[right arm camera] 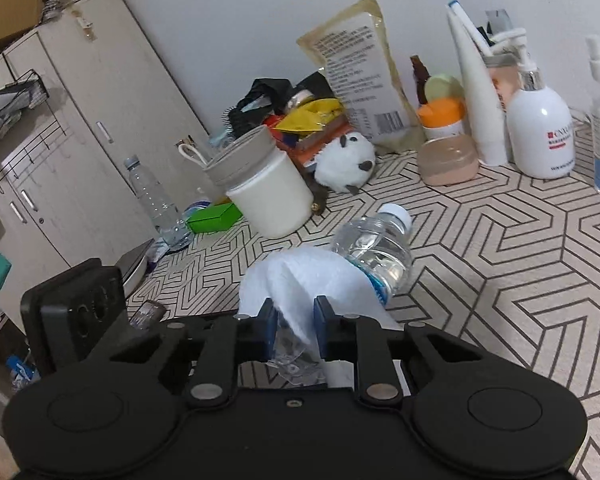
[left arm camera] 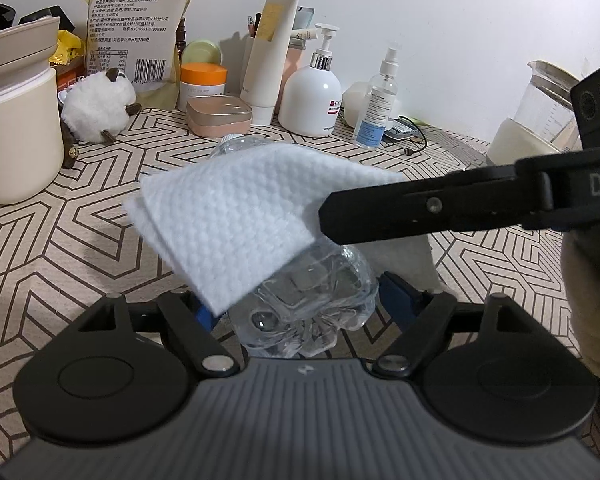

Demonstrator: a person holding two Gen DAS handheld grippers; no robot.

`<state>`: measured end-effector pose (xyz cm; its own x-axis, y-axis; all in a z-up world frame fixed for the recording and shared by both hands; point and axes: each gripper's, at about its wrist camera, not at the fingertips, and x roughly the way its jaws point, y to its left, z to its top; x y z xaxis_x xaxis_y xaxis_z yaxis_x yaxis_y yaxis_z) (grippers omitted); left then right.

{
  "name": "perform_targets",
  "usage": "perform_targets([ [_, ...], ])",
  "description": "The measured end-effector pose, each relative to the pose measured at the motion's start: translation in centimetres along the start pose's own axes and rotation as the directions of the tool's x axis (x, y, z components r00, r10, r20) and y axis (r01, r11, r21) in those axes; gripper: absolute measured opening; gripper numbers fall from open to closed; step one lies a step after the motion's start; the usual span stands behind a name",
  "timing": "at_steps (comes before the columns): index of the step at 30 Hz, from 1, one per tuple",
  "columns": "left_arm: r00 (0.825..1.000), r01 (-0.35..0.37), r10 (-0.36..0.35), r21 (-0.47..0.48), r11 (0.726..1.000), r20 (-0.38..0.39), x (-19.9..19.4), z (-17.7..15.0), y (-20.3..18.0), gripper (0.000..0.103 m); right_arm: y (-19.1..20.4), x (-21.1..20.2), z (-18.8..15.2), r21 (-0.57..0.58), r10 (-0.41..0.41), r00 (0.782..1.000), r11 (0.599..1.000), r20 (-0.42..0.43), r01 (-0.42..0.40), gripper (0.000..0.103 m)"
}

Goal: Clean container
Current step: 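Wipe the bottle shoulder once more with the right gripper, then pull the wipe off the bottle and drop it on the table with the right gripper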

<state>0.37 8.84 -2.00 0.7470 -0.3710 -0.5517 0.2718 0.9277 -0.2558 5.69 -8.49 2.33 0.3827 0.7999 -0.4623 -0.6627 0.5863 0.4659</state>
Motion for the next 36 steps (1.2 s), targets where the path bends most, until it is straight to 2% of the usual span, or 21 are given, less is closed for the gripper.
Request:
perform_targets([
  [6,1.000,-0.003,0.003,-0.007,1.000,0.005,-0.1,0.0,0.1,0.080,-1.4,0.6,0.0,0.029,-0.029,0.999,0.999,0.029,0.028,0.025],
  [8,1.000,-0.004,0.005,-0.009,1.000,0.006,-0.1,0.0,0.2,0.080,-2.6,0.6,0.0,0.093,0.005,1.000,0.996,0.030,-0.007,0.025],
  [12,1.000,0.005,-0.005,-0.020,1.000,0.006,-0.2,0.0,0.2,0.084,-3.5,0.5,-0.1,0.125,-0.007,1.000,0.992,0.030,0.003,0.025],
  [16,1.000,-0.015,0.016,-0.036,0.999,0.012,-0.3,0.0,0.3,0.086,-4.2,0.6,-0.3,0.177,0.076,0.997,0.981,0.018,-0.078,0.024],
  [19,1.000,-0.013,0.014,-0.046,0.999,0.015,-0.4,0.0,0.5,0.088,-3.8,0.9,-0.6,0.175,0.082,0.996,0.981,0.019,-0.084,0.024],
  [20,1.000,-0.010,0.011,-0.050,0.999,0.016,-0.4,0.0,0.5,0.088,-3.7,0.9,-0.6,0.171,0.075,0.997,0.982,0.019,-0.077,0.024],
  [22,1.000,-0.008,0.011,-0.082,0.997,0.027,-0.5,0.0,1.1,0.088,-3.5,0.6,-0.6,0.194,0.054,0.998,0.979,0.017,-0.056,0.015],
  [26,0.999,0.003,0.004,-0.145,0.989,0.047,-0.7,0.0,2.1,0.090,-1.8,0.0,-1.4,0.189,-0.023,0.999,0.982,0.050,0.013,0.014],
  [30,0.999,-0.015,0.019,-0.118,0.993,0.038,-0.5,0.0,1.6,0.091,-0.2,-1.6,-2.1,0.213,-0.091,0.991,0.975,0.102,0.067,0.013],
  [32,0.999,-0.015,0.019,-0.118,0.993,0.037,-0.5,0.0,1.6,0.091,0.8,-3.0,-2.2,0.221,-0.116,0.983,0.972,0.140,0.083,0.013],
  [34,0.999,-0.016,0.021,-0.118,0.993,0.037,-0.5,0.0,1.6,0.091,2.2,-4.8,-2.0,0.197,-0.168,0.970,0.971,0.177,0.132,0.013],
  [36,0.999,-0.022,0.027,-0.114,0.993,0.036,-0.5,0.0,1.6,0.091,3.6,-6.1,-1.9,0.164,-0.253,0.947,0.961,0.199,0.223,0.013],
])
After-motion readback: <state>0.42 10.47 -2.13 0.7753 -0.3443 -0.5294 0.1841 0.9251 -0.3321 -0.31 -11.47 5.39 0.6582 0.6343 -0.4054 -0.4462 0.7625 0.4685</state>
